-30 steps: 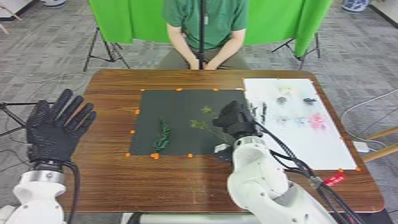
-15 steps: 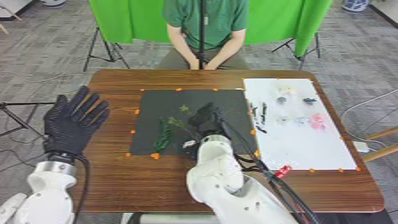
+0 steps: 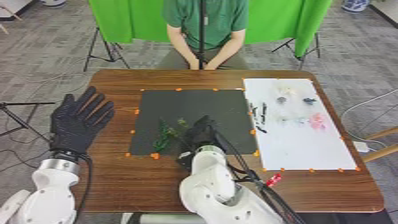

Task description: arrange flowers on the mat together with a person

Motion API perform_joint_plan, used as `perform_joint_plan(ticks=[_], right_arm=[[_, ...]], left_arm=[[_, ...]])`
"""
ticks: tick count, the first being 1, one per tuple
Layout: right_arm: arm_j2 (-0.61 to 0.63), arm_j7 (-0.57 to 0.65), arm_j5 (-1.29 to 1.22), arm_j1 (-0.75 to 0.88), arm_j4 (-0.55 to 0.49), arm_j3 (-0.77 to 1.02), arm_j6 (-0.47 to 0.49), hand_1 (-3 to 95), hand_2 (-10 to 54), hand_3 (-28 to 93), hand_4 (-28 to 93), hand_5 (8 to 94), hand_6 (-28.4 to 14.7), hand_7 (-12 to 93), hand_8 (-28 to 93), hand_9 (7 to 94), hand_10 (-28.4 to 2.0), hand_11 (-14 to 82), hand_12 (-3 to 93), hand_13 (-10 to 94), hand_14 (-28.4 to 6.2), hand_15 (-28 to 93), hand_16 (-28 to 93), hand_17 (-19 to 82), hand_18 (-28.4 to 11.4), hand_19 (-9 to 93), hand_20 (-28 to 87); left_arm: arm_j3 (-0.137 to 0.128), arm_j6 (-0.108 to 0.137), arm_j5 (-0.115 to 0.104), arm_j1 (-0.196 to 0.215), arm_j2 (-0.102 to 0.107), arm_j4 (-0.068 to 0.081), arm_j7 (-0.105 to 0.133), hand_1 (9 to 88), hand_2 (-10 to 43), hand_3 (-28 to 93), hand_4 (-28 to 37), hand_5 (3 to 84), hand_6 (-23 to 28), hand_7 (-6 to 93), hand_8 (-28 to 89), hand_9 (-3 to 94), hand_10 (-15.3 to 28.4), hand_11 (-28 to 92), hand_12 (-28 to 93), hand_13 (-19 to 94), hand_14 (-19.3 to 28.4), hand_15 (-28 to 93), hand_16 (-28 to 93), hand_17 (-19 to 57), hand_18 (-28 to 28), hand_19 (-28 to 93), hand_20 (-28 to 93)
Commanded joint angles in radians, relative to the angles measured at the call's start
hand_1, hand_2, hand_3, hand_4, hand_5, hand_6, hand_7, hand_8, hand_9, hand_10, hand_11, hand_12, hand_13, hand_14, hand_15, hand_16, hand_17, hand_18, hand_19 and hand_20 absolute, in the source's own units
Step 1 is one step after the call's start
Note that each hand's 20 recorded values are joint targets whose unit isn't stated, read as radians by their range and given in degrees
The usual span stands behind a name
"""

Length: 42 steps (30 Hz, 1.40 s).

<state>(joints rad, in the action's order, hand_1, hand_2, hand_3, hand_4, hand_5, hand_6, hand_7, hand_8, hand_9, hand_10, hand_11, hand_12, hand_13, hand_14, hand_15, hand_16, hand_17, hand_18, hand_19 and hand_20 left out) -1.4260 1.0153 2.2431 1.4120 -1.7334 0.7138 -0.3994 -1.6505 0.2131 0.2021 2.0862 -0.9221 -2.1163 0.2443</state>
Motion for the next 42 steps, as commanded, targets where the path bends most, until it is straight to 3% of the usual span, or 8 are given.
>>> perform_joint_plan(ticks=[1, 8, 14, 17, 24, 32, 37, 42], right_arm=[[0.005, -0.022, -0.011, 0.005, -0.018, -0.013, -0.028, 51.1, -9.5, 67, -23, 67.1, -6.4, 28, 8, 75.8, -12.9, 45.8, 45.5, 70, -13.7, 70, 44, 46, -25.2, 93, 42], [0.041, -0.046, -0.037, -0.001, -0.067, -0.017, -0.015, 44.5, -9.5, 72, -23, 66.3, -6.7, 22, -9, 75.0, -14.4, 48.8, 40.4, 69, -14.3, 71, 42, 46, -25.4, 93, 41], [0.129, -0.117, 0.095, 0.000, -0.101, -0.042, 0.001, 41.6, -9.5, 71, -22, 62.9, -7.2, 20, -10, 73.2, -15.3, 50.8, 36.8, 68, -14.7, 71, 43, 45, -25.7, 93, 42], [0.190, -0.146, 0.098, 0.024, -0.144, -0.024, 0.090, 39.8, -8.8, 72, -20, 63.3, -7.0, 20, -10, 72.2, -15.7, 50.9, 36.1, 67, -15.3, 72, 44, 44, -25.7, 93, 42], [0.252, -0.161, 0.077, 0.101, -0.207, 0.035, 0.221, 36.0, 0.0, 71, -18, 67.8, -6.4, 20, -10, 73.1, -16.0, 49.8, 35.2, 67, -16.3, 72, 44, 44, -26.0, 93, 43], [0.277, -0.204, 0.122, 0.134, -0.212, 0.019, 0.240, 32.3, 9.6, 71, -15, 74.2, -4.8, 21, -9, 74.7, -16.9, 47.5, 36.1, 67, -17.0, 72, 45, 43, -26.1, 93, 44], [0.271, -0.234, 0.062, 0.128, -0.232, 0.008, 0.278, 34.3, 17.6, 76, -17, 75.2, -4.6, 20, 0, 74.4, -17.2, 47.1, 36.8, 66, -17.2, 72, 46, 42, -25.8, 93, 44], [0.283, -0.267, 0.019, 0.110, -0.260, -0.020, 0.299, 33.8, 19.9, 77, -17, 75.3, -5.0, 19, 0, 74.3, -17.5, 46.7, 37.0, 66, -17.4, 72, 46, 41, -25.6, 93, 43]], left_arm=[[0.002, -0.003, 0.003, 0.021, -0.002, 0.007, 0.009, 25.7, 13.1, 70, -28.3, 37.2, 7.4, 10.9, -9, 30.5, 14.7, 17, 10, 26, 16.9, 45, -4, -7.7, 16.4, 37, 20], [-0.016, -0.006, 0.000, 0.040, -0.007, -0.002, 0.031, 25.7, 13.1, 70, -28.3, 37.1, 7.5, 11.3, -9, 30.4, 14.7, 18, 10, 26, 16.9, 45, -4, -7.6, 16.4, 37, 20], [-0.045, -0.005, 0.001, 0.071, -0.034, -0.013, 0.055, 25.9, 13.1, 70, -28.3, 37.1, 7.6, 11.3, -9, 30.3, 14.8, 18, 10, 26, 16.9, 45, -4, -7.6, 16.3, 37, 20], [-0.062, -0.014, 0.004, 0.090, -0.047, -0.017, 0.066, 26.0, 13.1, 70, -28.3, 37.1, 7.6, 11.3, -9, 30.3, 14.9, 18, 11, 26, 16.8, 45, -4, -7.6, 16.3, 37, 20], [-0.081, -0.013, 0.001, 0.116, -0.063, -0.028, 0.077, 25.9, 13.1, 70, -28.3, 37.1, 7.7, 11.3, -9, 30.4, 15.0, 18, 11, 26, 16.9, 45, -4, -7.6, 16.3, 37, 20], [-0.088, -0.010, 0.004, 0.127, -0.069, -0.032, 0.080, 26.0, 13.2, 70, -28.3, 37.1, 7.7, 11.4, -9, 30.4, 15.1, 18, 11, 26, 16.8, 45, -4, -7.6, 16.3, 37, 20], [-0.092, -0.033, 0.029, 0.125, -0.072, -0.026, 0.062, 26.0, 13.3, 69, -28.3, 37.1, 7.7, 11.3, -9, 30.4, 15.1, 18, 11, 26, 16.8, 45, -4, -7.6, 16.2, 37, 20], [-0.093, -0.030, 0.021, 0.127, -0.071, -0.027, 0.065, 25.9, 13.4, 69, -28.3, 37.0, 7.7, 11.3, -9, 30.4, 15.1, 18, 11, 26, 16.8, 45, -4, -7.7, 16.2, 36, 20]])
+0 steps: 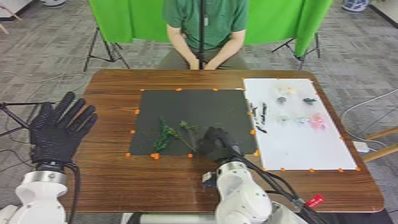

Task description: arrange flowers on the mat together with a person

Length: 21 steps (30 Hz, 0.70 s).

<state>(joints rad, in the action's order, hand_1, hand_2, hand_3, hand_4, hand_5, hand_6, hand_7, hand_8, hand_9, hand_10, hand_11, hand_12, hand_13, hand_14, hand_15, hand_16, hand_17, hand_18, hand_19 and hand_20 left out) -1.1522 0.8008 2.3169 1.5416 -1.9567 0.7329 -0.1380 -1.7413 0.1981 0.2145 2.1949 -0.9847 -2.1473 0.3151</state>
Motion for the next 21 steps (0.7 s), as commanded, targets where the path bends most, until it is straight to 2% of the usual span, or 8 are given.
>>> perform_joint_plan(ticks=[1, 7, 9, 10, 12, 17, 19, 21], right_arm=[[0.010, -0.048, -0.062, -0.023, -0.043, -0.044, 0.057, 33.7, 20.0, 77, -17, 75.3, -4.9, 19, 0, 74.3, -17.5, 46.7, 36.9, 65, -17.5, 72, 46, 41, -25.6, 93, 43], [0.009, -0.021, -0.043, -0.026, -0.036, -0.042, 0.049, 33.6, 20.3, 77, -17, 75.3, -4.9, 20, 0, 74.4, -17.6, 46.6, 36.7, 65, -17.6, 72, 46, 41, -25.7, 93, 43], [0.008, -0.003, -0.031, -0.020, -0.033, -0.030, 0.041, 33.5, 20.4, 77, -16, 75.2, -4.9, 20, 1, 74.5, -17.6, 46.5, 36.6, 66, -17.7, 72, 45, 41, -25.8, 93, 43], [0.010, 0.006, -0.029, -0.016, -0.034, -0.021, 0.026, 33.4, 20.5, 77, -16, 75.1, -5.0, 20, 0, 74.5, -17.7, 46.4, 36.5, 66, -17.7, 72, 45, 41, -25.7, 93, 43], [0.016, 0.021, -0.003, -0.009, -0.032, 0.007, 0.001, 33.2, 20.7, 76, -16, 74.9, -5.2, 19, -2, 74.6, -17.7, 46.3, 36.4, 66, -17.7, 72, 45, 41, -25.9, 93, 42], [0.064, 0.062, -0.008, 0.010, -0.073, 0.113, -0.120, 28.4, 18.0, 75, -14, 74.5, -5.2, 24, -8, 74.9, -17.7, 46.4, 36.1, 66, -17.5, 72, 44, 42, -26.5, 93, 42], [0.080, -0.025, -0.088, 0.033, -0.086, 0.185, -0.170, 26.9, 17.9, 75, -14, 74.2, -5.3, 25, -8, 74.9, -17.7, 46.5, 35.9, 67, -17.6, 72, 44, 42, -26.5, 93, 43], [0.092, -0.207, -0.293, 0.073, -0.088, 0.280, -0.248, 26.6, 17.7, 74, -14, 72.4, -5.2, 27, -8, 73.7, -17.4, 47.2, 36.5, 65, -17.2, 72, 45, 41, -25.4, 93, 43]], left_arm=[[-0.004, -0.016, 0.005, 0.016, -0.010, 0.005, -0.002, 25.9, 13.4, 69, -28.3, 36.9, 7.7, 11.2, -9, 30.4, 15.1, 18, 11, 26, 16.8, 45, -4, -7.7, 16.2, 36, 20], [-0.024, -0.013, 0.004, 0.020, -0.012, 0.002, 0.003, 26.0, 13.5, 69, -28.3, 37.1, 7.8, 11.1, -9, 30.4, 15.1, 18, 11, 26, 16.7, 45, -4, -7.8, 16.2, 36, 20], [-0.024, -0.012, -0.008, 0.022, -0.012, 0.002, 0.010, 26.0, 13.4, 69, -28.3, 37.0, 7.8, 11.0, -9, 30.4, 15.1, 18, 11, 26, 16.7, 45, -4, -7.8, 16.2, 36, 20], [-0.025, -0.017, -0.015, 0.023, -0.014, 0.002, 0.012, 26.0, 13.4, 69, -28.3, 37.0, 7.8, 11.0, -9, 30.4, 15.1, 18, 11, 26, 16.8, 45, -4, -7.7, 16.2, 36, 20], [-0.021, -0.016, -0.006, 0.022, -0.016, 0.003, 0.012, 26.0, 13.4, 69, -28.3, 37.0, 7.8, 11.0, -9, 30.4, 15.1, 18, 11, 26, 16.8, 45, -4, -7.6, 16.1, 36, 20], [-0.027, -0.023, -0.005, 0.030, -0.017, 0.000, 0.012, 26.0, 13.3, 69, -28.3, 37.0, 7.7, 11.0, -9, 30.4, 15.1, 18, 11, 26, 16.8, 45, -4, -7.6, 16.1, 36, 19], [-0.031, -0.023, -0.007, 0.033, -0.018, -0.002, 0.014, 25.9, 13.3, 69, -28.3, 37.0, 7.7, 11.0, -9, 30.4, 15.2, 18, 11, 26, 16.8, 45, -4, -7.5, 16.1, 36, 19], [-0.029, -0.029, -0.009, 0.030, -0.018, -0.002, 0.019, 25.8, 13.3, 69, -28.3, 37.0, 7.7, 11.0, -9, 30.5, 15.2, 18, 11, 26, 16.7, 44, -4, -7.5, 16.1, 36, 19]])
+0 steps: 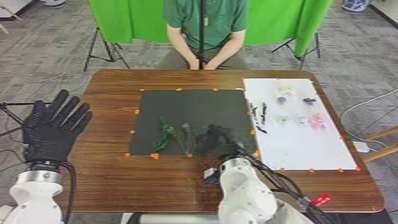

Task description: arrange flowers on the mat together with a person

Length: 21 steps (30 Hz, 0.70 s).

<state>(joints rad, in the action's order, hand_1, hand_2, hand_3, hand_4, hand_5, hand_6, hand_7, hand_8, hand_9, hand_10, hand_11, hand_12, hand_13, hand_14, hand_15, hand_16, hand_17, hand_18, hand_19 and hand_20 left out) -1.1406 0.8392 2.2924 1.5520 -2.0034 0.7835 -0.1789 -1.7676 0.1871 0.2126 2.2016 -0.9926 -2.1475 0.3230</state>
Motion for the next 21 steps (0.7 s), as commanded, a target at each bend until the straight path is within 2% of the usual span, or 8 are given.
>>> perform_joint_plan(ticks=[1, 5, 8, 11, 14, 15, 17, 21], right_arm=[[0.085, -0.332, -0.370, 0.083, -0.038, 0.272, -0.228, 26.4, 17.2, 74, -15, 69.4, -5.3, 27, -9, 70.6, -17.5, 46.7, 36.3, 63, -16.9, 71, 45, 39, -23.9, 92, 41], [0.098, -0.568, -0.724, 0.137, -0.029, 0.419, -0.227, 24.7, 15.9, 76, -18, 57.8, -7.1, 23, -11, 61.5, -19.3, 35.3, 27.1, 53, -17.2, 61, 30, 30, -20.7, 77, 33], [0.089, -0.654, -0.934, 0.197, -0.055, 0.555, -0.145, 21.6, 14.8, 76, -20, 50.3, -7.3, 20, -10, 54.8, -20.1, 25.4, 22.5, 46, -17.0, 52, 22, 23, -20.0, 65, 26], [0.092, -0.742, -1.156, 0.256, -0.085, 0.670, -0.103, 19.3, 14.1, 75, -21, 46.0, -7.7, 19, -10, 51.3, -20.1, 22.7, 22.1, 43, -17.2, 50, 20, 21, -19.2, 60, 23], [0.127, -0.830, -1.301, 0.295, -0.094, 0.742, -0.087, 17.5, 13.7, 75, -22, 44.1, -7.5, 17, -9, 49.1, -20.0, 19.2, 21.6, 41, -16.8, 44, 18, 19, -18.6, 53, 18], [0.154, -0.862, -1.359, 0.311, -0.097, 0.759, -0.085, 16.5, 13.3, 75, -22, 43.7, -7.4, 16, -9, 48.6, -19.7, 17.9, 21.4, 40, -16.5, 41, 18, 19, -18.5, 50, 17], [0.178, -0.920, -1.469, 0.344, -0.093, 0.813, -0.011, 14.3, 12.8, 75, -22, 42.8, -7.0, 15, -9, 47.2, -19.5, 15.0, 21.2, 38, -16.1, 36, 18, 17, -18.5, 46, 16], [0.208, -0.965, -1.505, 0.428, -0.099, 0.935, 0.118, 7.7, 11.4, 72, -25, 38.8, -6.0, 11, -7, 41.8, -19.2, 6.7, 21.7, 34, -17.0, 23, 24, 15, -18.2, 35, 16]], left_arm=[[-0.002, -0.019, -0.004, 0.020, -0.009, -0.001, 0.006, 25.9, 13.3, 69, -28.3, 37.0, 7.7, 10.9, -9, 30.6, 15.1, 18, 10, 27, 16.4, 41, -5, -7.2, 16.0, 35, 19], [-0.003, -0.027, 0.000, 0.010, -0.006, -0.001, 0.009, 26.0, 13.2, 69, -28.3, 37.1, 7.7, 10.7, -9, 31.0, 14.6, 16, 10, 26, 14.8, 31, -5, -6.0, 15.0, 33, 17], [-0.008, -0.030, 0.003, 0.007, -0.006, -0.002, 0.011, 25.6, 13.3, 68, -28.3, 37.1, 7.6, 10.6, -9, 31.0, 14.4, 16, 9, 24, 14.2, 26, -5, -5.6, 14.4, 31, 15], [-0.019, -0.043, 0.011, 0.014, -0.005, -0.007, 0.014, 25.0, 13.3, 69, -28.3, 40.5, 8.8, 12.5, -8, 30.8, 14.4, 16, 9, 24, 13.9, 25, -5, -5.5, 14.2, 31, 15], [-0.027, -0.046, 0.007, 0.020, -0.008, -0.008, 0.021, 25.0, 13.3, 69, -28.3, 41.2, 9.0, 13.4, -8, 30.7, 14.4, 16, 9, 24, 13.6, 24, -5, -5.3, 14.0, 30, 14], [-0.029, -0.047, 0.001, 0.020, -0.009, -0.003, 0.022, 25.0, 13.3, 69, -28.3, 40.7, 8.8, 13.0, -8, 30.7, 14.4, 15, 9, 24, 13.5, 24, -5, -5.3, 13.9, 29, 14], [-0.029, -0.036, -0.017, 0.023, -0.008, -0.004, 0.037, 25.1, 13.2, 68, -28.3, 40.0, 8.6, 12.2, -9, 30.7, 14.4, 15, 9, 24, 13.3, 24, -5, -5.1, 13.8, 29, 14], [-0.040, -0.050, -0.017, 0.030, -0.005, -0.005, 0.048, 24.6, 13.6, 67, -28.3, 39.4, 7.8, 11.1, -9, 31.9, 12.9, 14, 8, 24, 12.2, 21, -6, -4.3, 13.3, 27, 13]])
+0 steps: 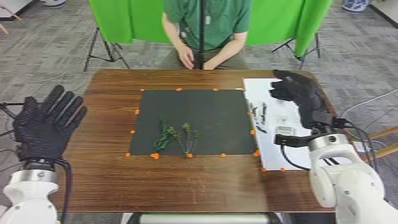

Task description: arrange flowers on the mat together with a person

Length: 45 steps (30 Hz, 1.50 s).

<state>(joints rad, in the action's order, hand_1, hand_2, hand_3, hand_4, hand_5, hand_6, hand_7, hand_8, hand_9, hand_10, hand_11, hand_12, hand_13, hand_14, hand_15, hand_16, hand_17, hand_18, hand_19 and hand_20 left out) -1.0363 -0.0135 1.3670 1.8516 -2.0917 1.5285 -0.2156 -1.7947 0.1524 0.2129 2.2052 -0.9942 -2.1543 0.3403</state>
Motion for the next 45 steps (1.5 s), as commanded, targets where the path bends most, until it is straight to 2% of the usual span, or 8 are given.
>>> perform_joint_plan(ticks=[1, 6, 10, 17, 21, 28, 37, 45], right_arm=[[0.109, -0.124, -0.580, 0.140, -0.011, 0.206, 0.161, 6.7, 11.1, 72, -25, 37.9, -5.8, 10, -7, 40.8, -19.1, 5.6, 21.6, 33, -16.9, 20, 24, 15, -18.1, 33, 15], [0.104, -0.132, -0.665, 0.173, -0.018, 0.256, 0.186, 4.7, 8.5, 72, -25, 36.1, -5.4, 8, -5, 37.9, -18.9, 3.8, 20.9, 31, -16.9, 12, 27, 15, -19.5, 26, 15], [0.101, -0.128, -0.629, 0.184, -0.019, 0.275, 0.206, 7.9, 1.3, 68, -27, 31.1, -6.9, 6, -4, 32.9, -21.0, 2.2, 19.9, 32, -19.6, 8, 26, 27, -24.1, 21, 10], [0.087, -0.131, -0.653, 0.220, -0.035, 0.310, 0.191, 9.2, 0.4, 66, -28, 29.6, -7.2, 5, -4, 32.0, -21.0, 2.0, 20.1, 32, -18.5, 10, 26, 33, -21.2, 29, 15], [0.090, -0.138, -0.680, 0.223, -0.042, 0.295, 0.153, 9.7, 2.5, 64, -28, 30.0, -7.0, 6, -4, 36.0, -20.2, 3.3, 20.8, 36, -16.8, 21, 26, 28, -19.2, 44, 23], [0.080, -0.112, -0.672, 0.222, -0.045, 0.303, 0.169, 17.9, 8.0, 38, -26, 37.2, -6.0, 10, -5, 48.4, -19.4, 14.2, 23.5, 43, -15.7, 37, 23, 20, -19.2, 48, 26], [0.073, -0.106, -0.622, 0.233, -0.056, 0.312, 0.166, 7.2, 12.1, 65, -28, 47.0, -4.4, 20, -9, 50.1, -18.8, 13.2, 21.8, 39, -16.0, 23, 23, 14, -17.2, 25, 15], [0.074, -0.104, -0.576, 0.238, -0.059, 0.310, 0.156, 10.9, 4.2, 72, -25, 47.0, -3.8, 20, -10, 42.3, -18.0, 5.0, 19.5, 31, -15.5, 9, 25, 4, -16.6, 24, 6]], left_arm=[[-0.017, -0.015, -0.019, 0.028, -0.003, 0.001, 0.036, 24.4, 13.8, 67, -28.3, 39.5, 7.6, 10.8, -9, 32.3, 12.7, 14, 8, 24, 11.7, 20, -6, -4.0, 13.0, 26, 13], [-0.035, -0.006, -0.024, 0.031, 0.000, -0.006, 0.047, 24.2, 14.0, 66, -28.3, 38.7, 7.0, 9.3, -9, 33.3, 12.4, 13, 7, 24, 10.6, 19, -7, -3.2, 11.9, 24, 12], [-0.037, -0.010, -0.023, 0.026, 0.004, -0.008, 0.049, 23.7, 13.9, 66, -28.3, 38.4, 7.1, 9.2, -9, 32.9, 12.4, 13, 7, 24, 10.7, 19, -7, -3.2, 11.8, 24, 12], [-0.035, -0.007, -0.021, 0.026, 0.002, -0.007, 0.046, 23.3, 13.6, 67, -28.3, 38.3, 7.2, 9.6, -8, 32.2, 12.5, 13, 7, 24, 11.4, 19, -6, -3.5, 12.4, 25, 13], [-0.037, -0.003, -0.020, 0.031, -0.003, -0.009, 0.041, 23.3, 13.4, 67, -28.3, 38.3, 7.2, 9.9, -8, 31.8, 12.5, 13, 8, 24, 11.5, 20, -6, -3.7, 12.5, 26, 12], [-0.035, 0.003, -0.025, 0.035, -0.011, -0.008, 0.040, 23.8, 13.1, 67, -28.3, 38.4, 7.3, 10.4, -8, 31.5, 12.9, 14, 8, 24, 12.2, 20, -6, -3.8, 12.6, 26, 12], [-0.034, 0.014, -0.041, 0.032, -0.005, -0.008, 0.045, 24.5, 13.0, 68, -28.3, 38.9, 7.4, 10.9, -9, 31.9, 13.3, 14, 8, 24, 12.6, 20, -6, -3.8, 12.7, 25, 12], [-0.037, 0.012, -0.035, 0.032, -0.002, -0.006, 0.040, 24.8, 12.9, 68, -28.3, 40.2, 6.1, 9.9, -9, 34.2, 12.1, 14, 7, 24, 14.2, 23, -5, -3.7, 12.3, 25, 12]])
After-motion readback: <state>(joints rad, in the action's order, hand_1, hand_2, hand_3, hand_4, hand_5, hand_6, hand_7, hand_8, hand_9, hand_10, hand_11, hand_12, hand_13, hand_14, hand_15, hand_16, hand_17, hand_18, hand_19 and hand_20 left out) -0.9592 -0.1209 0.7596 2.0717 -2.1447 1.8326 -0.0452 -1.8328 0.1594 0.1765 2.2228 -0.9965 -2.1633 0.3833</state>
